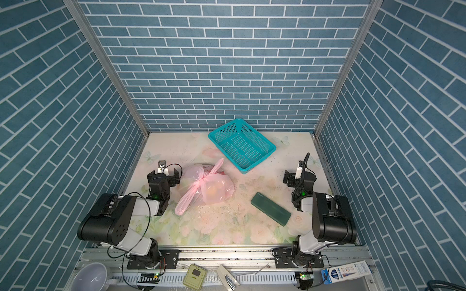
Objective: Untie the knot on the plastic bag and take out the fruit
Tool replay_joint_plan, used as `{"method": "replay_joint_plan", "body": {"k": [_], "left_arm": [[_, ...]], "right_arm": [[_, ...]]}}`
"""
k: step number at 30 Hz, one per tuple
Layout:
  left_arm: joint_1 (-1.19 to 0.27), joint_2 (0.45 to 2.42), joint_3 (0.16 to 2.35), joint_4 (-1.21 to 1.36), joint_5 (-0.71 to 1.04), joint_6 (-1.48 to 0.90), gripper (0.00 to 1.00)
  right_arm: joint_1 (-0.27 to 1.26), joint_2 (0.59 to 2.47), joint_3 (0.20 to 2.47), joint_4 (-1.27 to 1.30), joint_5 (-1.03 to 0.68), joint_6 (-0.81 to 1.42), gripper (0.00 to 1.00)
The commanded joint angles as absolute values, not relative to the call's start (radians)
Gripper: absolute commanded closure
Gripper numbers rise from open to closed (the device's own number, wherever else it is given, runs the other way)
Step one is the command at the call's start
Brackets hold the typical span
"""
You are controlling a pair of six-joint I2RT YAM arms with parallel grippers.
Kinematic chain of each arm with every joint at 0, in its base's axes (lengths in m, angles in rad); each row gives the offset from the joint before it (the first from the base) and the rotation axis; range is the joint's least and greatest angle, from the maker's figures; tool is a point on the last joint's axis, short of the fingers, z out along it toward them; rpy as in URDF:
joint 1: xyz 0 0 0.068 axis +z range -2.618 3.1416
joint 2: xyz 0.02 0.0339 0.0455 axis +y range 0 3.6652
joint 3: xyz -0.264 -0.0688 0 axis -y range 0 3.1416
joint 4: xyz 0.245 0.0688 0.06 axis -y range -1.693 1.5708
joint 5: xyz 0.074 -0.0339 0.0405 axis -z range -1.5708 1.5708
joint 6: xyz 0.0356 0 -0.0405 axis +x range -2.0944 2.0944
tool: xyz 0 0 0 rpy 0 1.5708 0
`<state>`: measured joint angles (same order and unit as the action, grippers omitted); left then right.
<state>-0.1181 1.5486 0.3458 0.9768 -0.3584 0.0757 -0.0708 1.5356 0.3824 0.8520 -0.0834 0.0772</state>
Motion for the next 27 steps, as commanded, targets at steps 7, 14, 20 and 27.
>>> {"method": "replay_joint_plan", "body": {"k": [7,14,20,27], "left_arm": [[-0.114,1.541,0.345,0.971,-0.362,0.071,0.0],[-0.116,1.309,0.39,0.7,-0.326,0.082,0.0],[-0.117,1.107,0.496,0.331,-0.248,0.03,0.0],[-0.116,1.063,0.637,0.076,-0.114,-0.113,0.0]], "right_arm": [[-0.067,1.54,0.392,0.864,-0.094,0.037,0.01],[-0.024,1.331,0.502,0.478,-0.045,0.041,0.01],[0.109,1.235,0.735,0.052,-0.038,0.086,0.01],[0.337,1.436,1.099,-0.224,-0.148,0.075,0.02]]}}
